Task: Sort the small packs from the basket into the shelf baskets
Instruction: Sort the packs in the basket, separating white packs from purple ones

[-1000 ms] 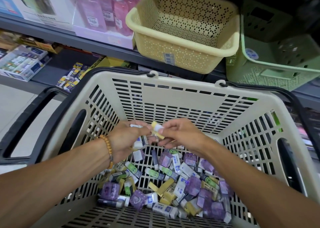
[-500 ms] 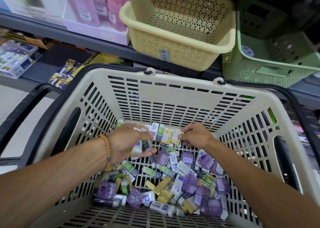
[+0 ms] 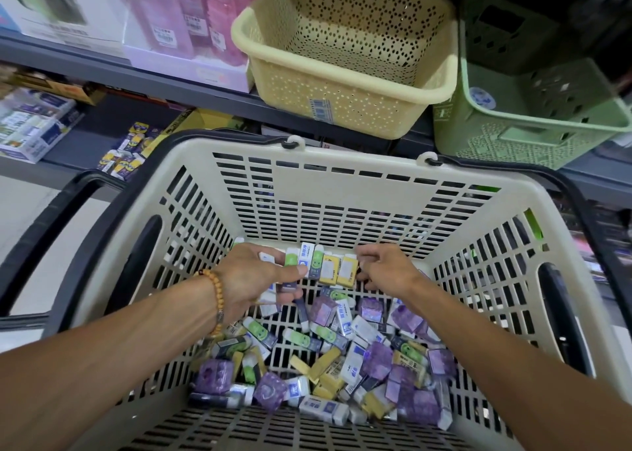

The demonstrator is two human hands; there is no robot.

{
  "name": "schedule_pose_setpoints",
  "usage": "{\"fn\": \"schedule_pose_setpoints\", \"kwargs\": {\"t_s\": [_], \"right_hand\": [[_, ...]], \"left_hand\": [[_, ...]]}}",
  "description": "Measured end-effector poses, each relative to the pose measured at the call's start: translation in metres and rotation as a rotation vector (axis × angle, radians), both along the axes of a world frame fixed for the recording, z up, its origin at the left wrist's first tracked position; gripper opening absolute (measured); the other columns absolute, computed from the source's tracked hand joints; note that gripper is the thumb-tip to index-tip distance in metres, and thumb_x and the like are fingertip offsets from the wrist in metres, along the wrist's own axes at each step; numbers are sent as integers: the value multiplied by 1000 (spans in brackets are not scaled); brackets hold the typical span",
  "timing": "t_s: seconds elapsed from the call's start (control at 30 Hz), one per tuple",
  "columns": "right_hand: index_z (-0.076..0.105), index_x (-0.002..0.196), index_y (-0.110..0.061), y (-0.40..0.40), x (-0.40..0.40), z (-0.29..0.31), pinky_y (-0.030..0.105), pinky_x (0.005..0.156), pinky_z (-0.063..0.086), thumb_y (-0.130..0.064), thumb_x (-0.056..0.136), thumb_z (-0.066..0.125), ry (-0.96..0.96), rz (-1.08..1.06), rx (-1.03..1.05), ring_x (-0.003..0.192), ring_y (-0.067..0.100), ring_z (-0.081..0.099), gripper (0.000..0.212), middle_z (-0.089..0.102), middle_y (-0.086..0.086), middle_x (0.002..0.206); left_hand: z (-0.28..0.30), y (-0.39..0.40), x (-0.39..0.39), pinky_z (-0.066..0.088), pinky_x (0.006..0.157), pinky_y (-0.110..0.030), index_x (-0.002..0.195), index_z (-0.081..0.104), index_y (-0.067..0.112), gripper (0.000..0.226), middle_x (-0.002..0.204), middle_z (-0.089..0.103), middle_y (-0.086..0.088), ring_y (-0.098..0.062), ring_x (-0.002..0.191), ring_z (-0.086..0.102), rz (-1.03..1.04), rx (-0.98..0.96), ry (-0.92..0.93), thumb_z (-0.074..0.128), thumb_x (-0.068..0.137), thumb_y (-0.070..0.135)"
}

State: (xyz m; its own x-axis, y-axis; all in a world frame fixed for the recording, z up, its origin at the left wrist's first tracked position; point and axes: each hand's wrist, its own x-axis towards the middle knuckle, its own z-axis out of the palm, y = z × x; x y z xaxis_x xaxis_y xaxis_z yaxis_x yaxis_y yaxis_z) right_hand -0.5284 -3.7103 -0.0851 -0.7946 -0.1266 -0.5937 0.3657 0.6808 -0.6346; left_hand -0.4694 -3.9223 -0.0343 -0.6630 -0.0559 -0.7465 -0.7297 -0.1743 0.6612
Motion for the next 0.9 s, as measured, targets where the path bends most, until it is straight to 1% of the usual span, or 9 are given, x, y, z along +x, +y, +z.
{"fn": "schedule_pose_setpoints", "kwargs": {"t_s": [0.07, 0.13, 0.2, 0.23, 0.37, 0.57, 0.67, 0.8, 0.9], "right_hand": [[64, 119, -3, -4, 0, 0, 43, 90, 55, -2, 98, 44, 143, 13, 42, 102, 26, 66, 29, 64, 11, 123], [73, 97, -11, -13, 3, 8, 33, 81, 59, -17, 96, 56, 220, 58, -25, 91, 20, 70, 18, 72, 1, 100], [72, 92, -21, -28, 8, 19, 24, 66, 58, -34, 93, 63, 80, 91, -224, 73, 12, 70, 16, 73, -1, 87], [72, 91, -21, -36, 10, 23, 22, 62, 56, -35, 92, 65, -8, 103, -309, 68, 12, 69, 16, 73, 3, 84], [71, 83, -12, -57, 15, 28, 20, 55, 52, -19, 90, 69, -139, 117, -422, 57, 9, 62, 10, 69, 2, 70], [67, 90, -4, -72, -3, 16, 22, 52, 53, -13, 93, 63, -222, 4, -462, 55, 14, 62, 11, 68, 10, 73], [67, 99, 2, -96, -10, 5, 21, 51, 54, -10, 94, 61, -220, 42, -395, 56, 14, 64, 14, 70, 11, 74], [67, 96, 1, -129, -12, -12, 23, 55, 57, -9, 95, 61, -243, 84, -386, 54, 13, 67, 12, 70, 9, 70], [66, 104, -1, -145, -13, -21, 28, 64, 59, -8, 96, 59, -234, 95, -383, 60, 14, 69, 13, 71, 10, 79]], "left_hand": [[0, 0, 0, 60, 54, -32, 98, 60, -1, 37, 90, 71, -25, -33, 68, 73, -7, -32, 22, 80, 67, -4], [0, -1, 1, 59, 52, -30, 93, 59, -1, 34, 92, 70, -22, -30, 66, 73, -15, -70, 44, 80, 67, -5], [0, -3, 1, 59, 53, -29, 88, 58, -1, 31, 93, 68, -22, -28, 66, 72, -49, -123, 74, 81, 67, -5], [1, -3, 1, 59, 55, -30, 86, 58, 0, 30, 91, 67, -22, -27, 67, 72, -76, -151, 94, 81, 67, -5], [7, -7, 2, 61, 69, -37, 95, 58, -2, 32, 84, 66, -17, -25, 70, 70, -177, -191, 107, 79, 71, -4], [29, -38, 17, 60, 59, -33, 104, 57, -9, 25, 86, 67, -25, -26, 65, 68, -72, 32, -178, 59, 80, -13], [40, -53, 29, 61, 62, -33, 111, 56, -13, 31, 104, 68, -30, -30, 78, 70, -11, 16, -163, 54, 81, -16], [41, -58, 40, 58, 79, -42, 129, 38, -11, 59, 105, 69, -27, -31, 90, 72, 86, -4, -101, 62, 75, -14], [38, -59, 42, 60, 72, -37, 125, 42, -12, 49, 103, 71, -24, -30, 89, 73, 118, -34, -99, 62, 80, -11]]}}
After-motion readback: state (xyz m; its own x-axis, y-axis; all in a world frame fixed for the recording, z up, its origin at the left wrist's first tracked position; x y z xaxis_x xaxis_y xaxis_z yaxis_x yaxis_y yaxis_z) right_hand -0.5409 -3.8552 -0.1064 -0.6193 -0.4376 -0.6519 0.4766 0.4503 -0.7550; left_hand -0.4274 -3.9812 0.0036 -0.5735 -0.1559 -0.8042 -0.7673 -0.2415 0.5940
